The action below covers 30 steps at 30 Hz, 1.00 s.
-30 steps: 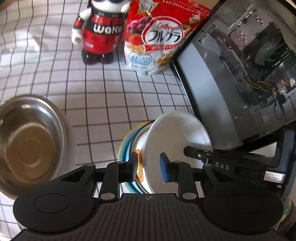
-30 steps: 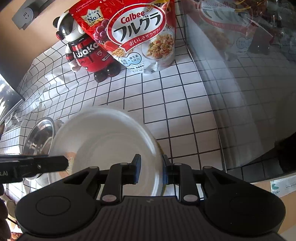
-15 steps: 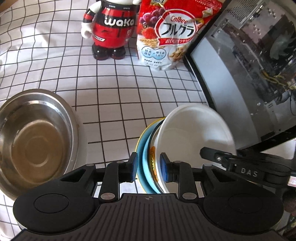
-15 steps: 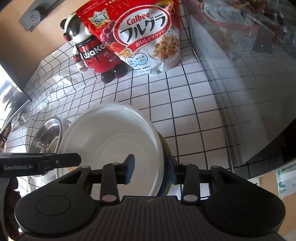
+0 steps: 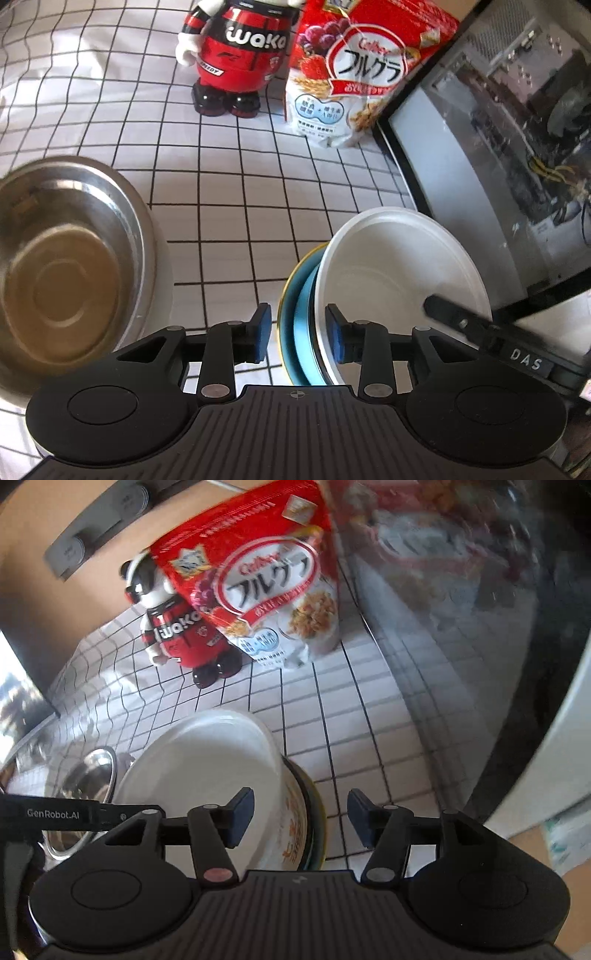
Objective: Organize plates and bowls
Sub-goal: 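Lower the orange-printed white bowl into the blue bowl with both tools, then grip the rim of the nested bowl stack with both tools and lift it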
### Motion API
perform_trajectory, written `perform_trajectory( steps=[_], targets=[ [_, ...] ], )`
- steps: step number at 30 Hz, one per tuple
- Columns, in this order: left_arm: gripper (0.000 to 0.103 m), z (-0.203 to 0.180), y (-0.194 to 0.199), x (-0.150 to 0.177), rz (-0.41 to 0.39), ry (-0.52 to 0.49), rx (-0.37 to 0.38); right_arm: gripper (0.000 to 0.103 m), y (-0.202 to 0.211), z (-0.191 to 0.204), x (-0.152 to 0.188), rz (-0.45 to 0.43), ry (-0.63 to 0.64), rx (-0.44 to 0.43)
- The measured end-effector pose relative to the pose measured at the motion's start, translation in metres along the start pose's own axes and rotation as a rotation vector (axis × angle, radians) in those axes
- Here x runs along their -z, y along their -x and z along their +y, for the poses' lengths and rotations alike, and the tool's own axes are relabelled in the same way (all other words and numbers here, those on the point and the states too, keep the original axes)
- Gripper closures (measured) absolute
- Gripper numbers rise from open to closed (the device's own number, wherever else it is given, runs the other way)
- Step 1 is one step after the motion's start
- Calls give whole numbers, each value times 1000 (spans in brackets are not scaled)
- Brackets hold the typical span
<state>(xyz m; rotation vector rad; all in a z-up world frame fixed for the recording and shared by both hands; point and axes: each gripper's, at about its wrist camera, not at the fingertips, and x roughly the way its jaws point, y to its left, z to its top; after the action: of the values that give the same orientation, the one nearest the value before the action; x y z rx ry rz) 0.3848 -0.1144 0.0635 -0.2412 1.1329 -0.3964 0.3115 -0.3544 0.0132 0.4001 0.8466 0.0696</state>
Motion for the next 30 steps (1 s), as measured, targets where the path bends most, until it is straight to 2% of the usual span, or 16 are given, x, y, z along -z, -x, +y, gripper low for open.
perform_trajectory(
  steps=[3,6,11,14,18,21,24,27,30],
  targets=[
    [63,5,-8,5,-9,17,40,47,-13,-8,8,8,-93,-26],
    [58,9,-17,9,3,-9,81,47,-26,-11,13,16,-201,-75],
    [58,14,-36,11,53,-23,165,47,-35,-9,14,41,-328,-35],
    [57,12,-41,11,57,-47,173,46,-38,-14,13,66,-367,-54],
    [58,14,-47,11,47,-8,184,45,-40,-8,10,90,-271,-64],
    [57,13,-51,12,42,21,169,38,-43,-9,6,122,-191,-123],
    [56,11,-48,18,1,57,150,36,-43,-4,5,140,-108,-135],
    [54,9,-42,29,-34,54,119,35,-43,-2,7,150,-96,-165],
    [54,13,-32,39,-32,77,97,34,-44,2,9,174,-55,-215]
  ],
)
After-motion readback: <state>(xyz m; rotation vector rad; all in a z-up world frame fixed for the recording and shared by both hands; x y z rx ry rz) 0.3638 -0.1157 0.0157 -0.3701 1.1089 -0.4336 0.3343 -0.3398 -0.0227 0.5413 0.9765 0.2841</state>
